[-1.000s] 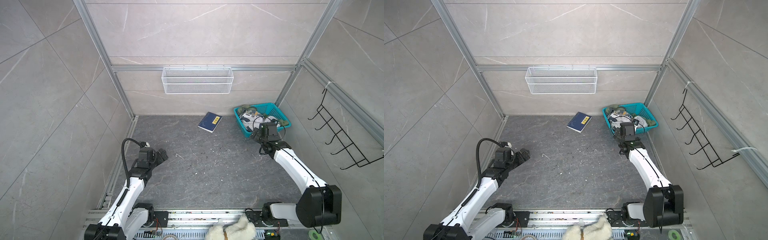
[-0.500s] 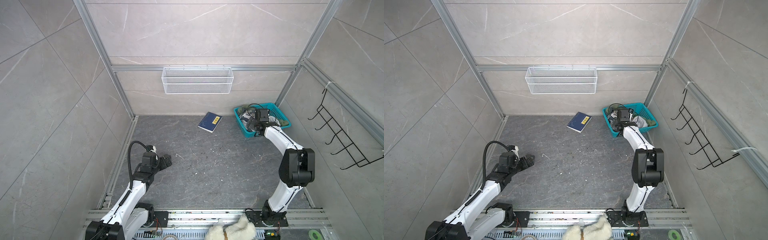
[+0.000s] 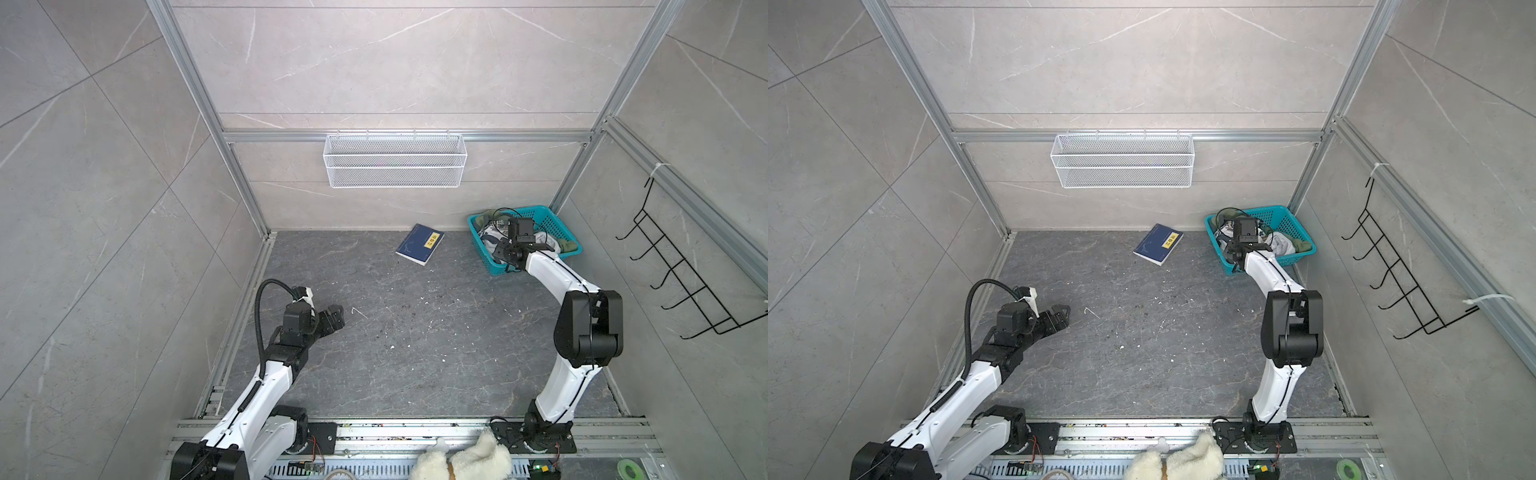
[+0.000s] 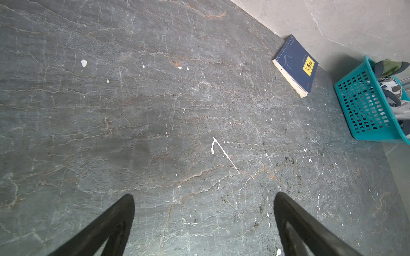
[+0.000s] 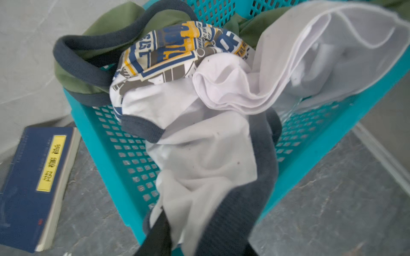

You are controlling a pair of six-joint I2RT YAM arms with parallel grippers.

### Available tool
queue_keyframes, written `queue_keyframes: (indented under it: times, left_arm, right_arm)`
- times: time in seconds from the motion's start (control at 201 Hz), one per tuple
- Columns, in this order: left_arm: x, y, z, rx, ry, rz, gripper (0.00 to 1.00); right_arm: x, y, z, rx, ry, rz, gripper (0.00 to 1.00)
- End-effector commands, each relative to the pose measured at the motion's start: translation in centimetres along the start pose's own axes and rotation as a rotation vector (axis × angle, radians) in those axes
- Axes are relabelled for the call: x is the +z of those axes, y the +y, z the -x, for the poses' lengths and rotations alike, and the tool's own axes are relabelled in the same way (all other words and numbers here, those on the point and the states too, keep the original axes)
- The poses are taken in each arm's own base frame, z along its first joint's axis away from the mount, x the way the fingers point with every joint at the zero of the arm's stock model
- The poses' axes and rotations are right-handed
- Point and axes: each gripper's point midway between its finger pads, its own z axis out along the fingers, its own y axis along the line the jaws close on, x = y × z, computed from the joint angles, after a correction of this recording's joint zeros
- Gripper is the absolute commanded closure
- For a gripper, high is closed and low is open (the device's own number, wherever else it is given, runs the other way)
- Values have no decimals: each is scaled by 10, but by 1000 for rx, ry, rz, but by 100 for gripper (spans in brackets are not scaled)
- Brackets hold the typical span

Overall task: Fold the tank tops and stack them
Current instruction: 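Reach the right gripper into the teal basket and grasp the white tank top, then lift the tank top from the basket with the right gripper toward the left gripper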

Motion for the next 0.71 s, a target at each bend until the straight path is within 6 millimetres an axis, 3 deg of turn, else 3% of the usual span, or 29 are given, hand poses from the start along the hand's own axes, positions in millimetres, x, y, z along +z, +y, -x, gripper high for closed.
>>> queue_keyframes:
  times: [0.0,0.03,0.124,0.294,0.418,0.702]
  left_arm:
    - [1,-10,7,12,-25,-44,0]
    - [2,-10,6,11,-24,-45,0]
    - [4,-10,5,10,-16,-45,0]
    - [10,-6,-7,8,18,-41,0]
    - [12,-9,-8,13,29,-51,0]
    - [13,-11,-10,23,26,-56,0]
  right_arm:
    - [-32,22,10,1,-82,100,93]
    - [-39,24,10,0,-101,99,100]
    - [-68,31,9,-32,-158,93,100]
    - [-125,24,19,-19,-262,90,100]
    - [-168,21,33,3,-339,104,100]
    - [-275,38,75,0,-505,218,100]
